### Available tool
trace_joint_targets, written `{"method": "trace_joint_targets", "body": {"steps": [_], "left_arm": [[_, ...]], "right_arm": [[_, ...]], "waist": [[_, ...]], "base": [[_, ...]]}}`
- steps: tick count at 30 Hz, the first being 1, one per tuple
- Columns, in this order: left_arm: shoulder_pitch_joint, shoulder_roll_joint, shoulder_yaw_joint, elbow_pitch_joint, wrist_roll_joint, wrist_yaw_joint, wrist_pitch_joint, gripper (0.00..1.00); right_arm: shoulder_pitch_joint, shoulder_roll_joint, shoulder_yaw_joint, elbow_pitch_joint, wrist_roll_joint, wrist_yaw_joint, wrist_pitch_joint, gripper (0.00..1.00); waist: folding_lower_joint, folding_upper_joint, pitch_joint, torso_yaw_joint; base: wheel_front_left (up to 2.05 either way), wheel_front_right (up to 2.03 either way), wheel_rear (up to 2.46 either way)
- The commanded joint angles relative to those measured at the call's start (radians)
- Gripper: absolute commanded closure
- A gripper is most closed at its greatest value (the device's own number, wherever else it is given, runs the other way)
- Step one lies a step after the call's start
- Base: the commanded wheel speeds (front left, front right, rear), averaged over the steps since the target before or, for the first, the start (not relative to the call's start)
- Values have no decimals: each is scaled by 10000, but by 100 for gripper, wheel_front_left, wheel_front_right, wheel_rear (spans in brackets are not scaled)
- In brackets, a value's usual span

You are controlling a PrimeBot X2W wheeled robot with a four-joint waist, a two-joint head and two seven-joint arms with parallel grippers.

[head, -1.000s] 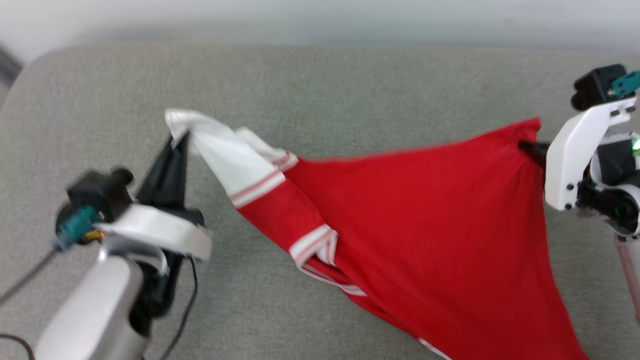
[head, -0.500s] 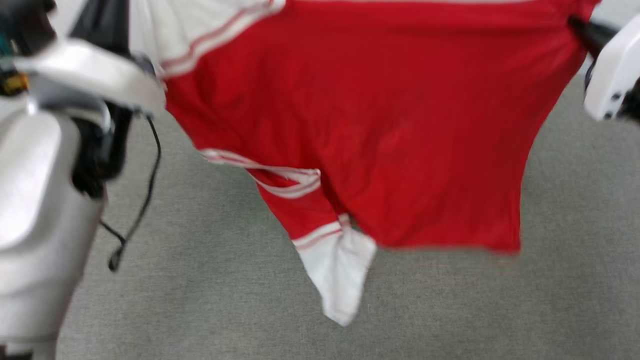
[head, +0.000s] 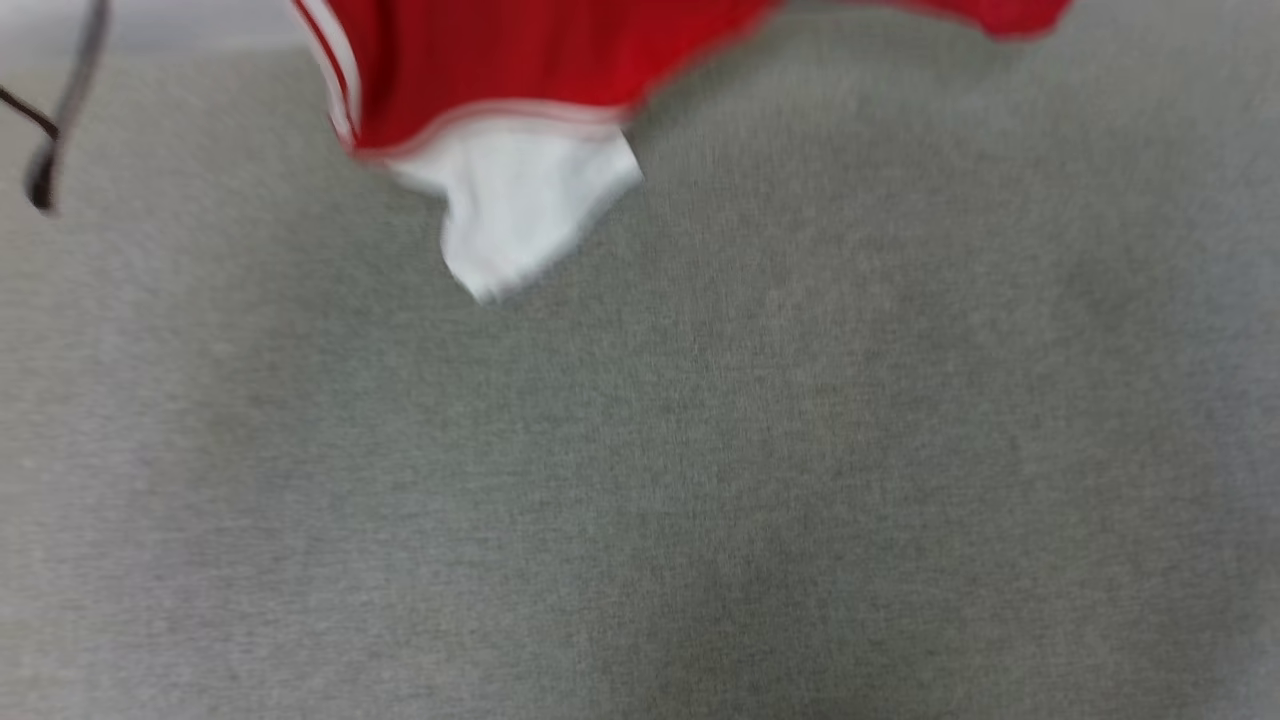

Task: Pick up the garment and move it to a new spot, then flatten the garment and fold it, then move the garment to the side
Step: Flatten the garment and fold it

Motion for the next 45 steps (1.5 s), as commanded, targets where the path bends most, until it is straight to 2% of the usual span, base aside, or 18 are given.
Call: {"method": "trace_joint_targets", "body": {"steps": [1,7,12,23,33,41,45], "left_arm": [[-331,28,39,173,124,-21,-113,100],[-2131,234,63,855,507,-217,-490,100],[-2951,183,-10,1406,635,-327,-694,100],[-2570,-439,-98,3076,221,-740,-1342,100],[-452,-893,101,4347,-568,-1252,-1761,100],[2969,-1052,455,4299,-1379,-1546,-1880,100],[4981,-839,696,3791,-1536,-1477,-1896,100]], "right_arm": [[-331,27,-9,140,-56,-7,-158,100],[-1894,53,269,510,-312,-9,-1312,100],[-2843,75,634,988,-383,-9,-2040,100],[-3126,453,1912,2455,227,-9,-2893,100],[-1328,176,3116,3234,1538,-9,-3390,100],[1599,-327,3687,3342,2710,-10,-3938,100],[3245,-547,3830,3006,3126,-12,-4175,100]], "waist": [[-1,0,775,-167],[-1,0,1994,-232],[-1,0,2821,-187],[-1,0,3485,37],[-1,0,2308,319],[-1,0,606,630],[-1,0,-238,660]], "base": [[0,0,0],[0,0,0],[0,0,0],[0,0,0],[0,0,0],[0,0,0],[0,0,0]]}}
